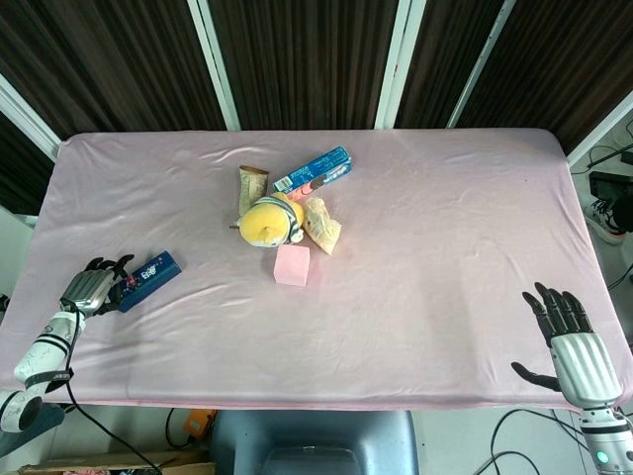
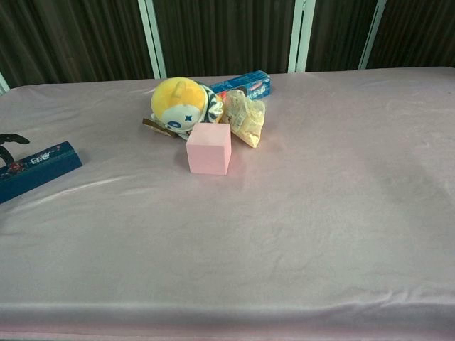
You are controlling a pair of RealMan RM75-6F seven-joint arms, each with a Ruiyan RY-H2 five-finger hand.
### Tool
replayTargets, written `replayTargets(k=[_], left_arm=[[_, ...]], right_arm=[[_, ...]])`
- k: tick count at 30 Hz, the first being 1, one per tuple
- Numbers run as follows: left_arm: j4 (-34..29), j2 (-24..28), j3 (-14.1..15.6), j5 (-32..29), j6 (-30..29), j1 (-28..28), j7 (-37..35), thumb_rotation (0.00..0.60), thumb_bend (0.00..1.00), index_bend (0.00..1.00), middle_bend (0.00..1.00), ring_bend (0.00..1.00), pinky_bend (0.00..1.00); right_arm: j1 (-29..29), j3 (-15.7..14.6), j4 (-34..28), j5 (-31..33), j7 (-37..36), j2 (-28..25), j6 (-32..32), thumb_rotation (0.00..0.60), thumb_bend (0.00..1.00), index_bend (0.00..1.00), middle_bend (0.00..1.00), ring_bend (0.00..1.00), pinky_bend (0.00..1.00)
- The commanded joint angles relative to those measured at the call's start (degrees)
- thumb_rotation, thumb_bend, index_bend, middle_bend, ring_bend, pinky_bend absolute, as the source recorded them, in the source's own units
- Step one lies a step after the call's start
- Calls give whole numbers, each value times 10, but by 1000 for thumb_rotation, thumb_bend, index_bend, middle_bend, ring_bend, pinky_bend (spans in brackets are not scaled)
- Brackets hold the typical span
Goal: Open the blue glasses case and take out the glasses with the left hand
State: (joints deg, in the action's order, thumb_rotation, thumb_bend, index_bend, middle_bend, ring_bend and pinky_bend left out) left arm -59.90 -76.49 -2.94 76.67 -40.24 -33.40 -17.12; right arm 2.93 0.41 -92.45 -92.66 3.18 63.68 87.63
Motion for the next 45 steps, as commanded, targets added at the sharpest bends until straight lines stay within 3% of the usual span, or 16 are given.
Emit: replayTargets(k=[1,7,16,21,27,35,45], left_arm=[[-40,17,13,20,-23,13,-9,600,790,0,321,125,48],[-86,29,31,49,-65,31,-2,600,787,0,320,129,54],[-177,58,46,39,-103,59,73,600,780,0,309,144,79],[-204,55,52,41,-108,66,81,600,768,0,266,135,82],[-232,46,57,76,-164,81,88,600,760,0,270,139,90],[-239,14,48,94,-195,82,105,600,722,0,265,139,91],[-206,-38,13,70,-195,61,138,600,717,0,229,103,82]], right_arm=[[-1,0,0,-1,-2,-1,2,600,193,0,0,0,18],[-3,-1,0,-3,-8,-4,6,600,193,0,0,0,18],[-5,-2,0,-6,-11,-6,9,600,193,0,0,0,18],[-8,-3,-1,-11,-13,-7,15,600,193,0,0,0,18],[-10,-4,0,-11,-16,-9,16,600,193,0,0,0,18],[-12,-3,-2,-12,-23,-13,20,600,192,0,0,0,18],[-15,-3,-1,-13,-34,-18,25,600,192,0,0,0,18]])
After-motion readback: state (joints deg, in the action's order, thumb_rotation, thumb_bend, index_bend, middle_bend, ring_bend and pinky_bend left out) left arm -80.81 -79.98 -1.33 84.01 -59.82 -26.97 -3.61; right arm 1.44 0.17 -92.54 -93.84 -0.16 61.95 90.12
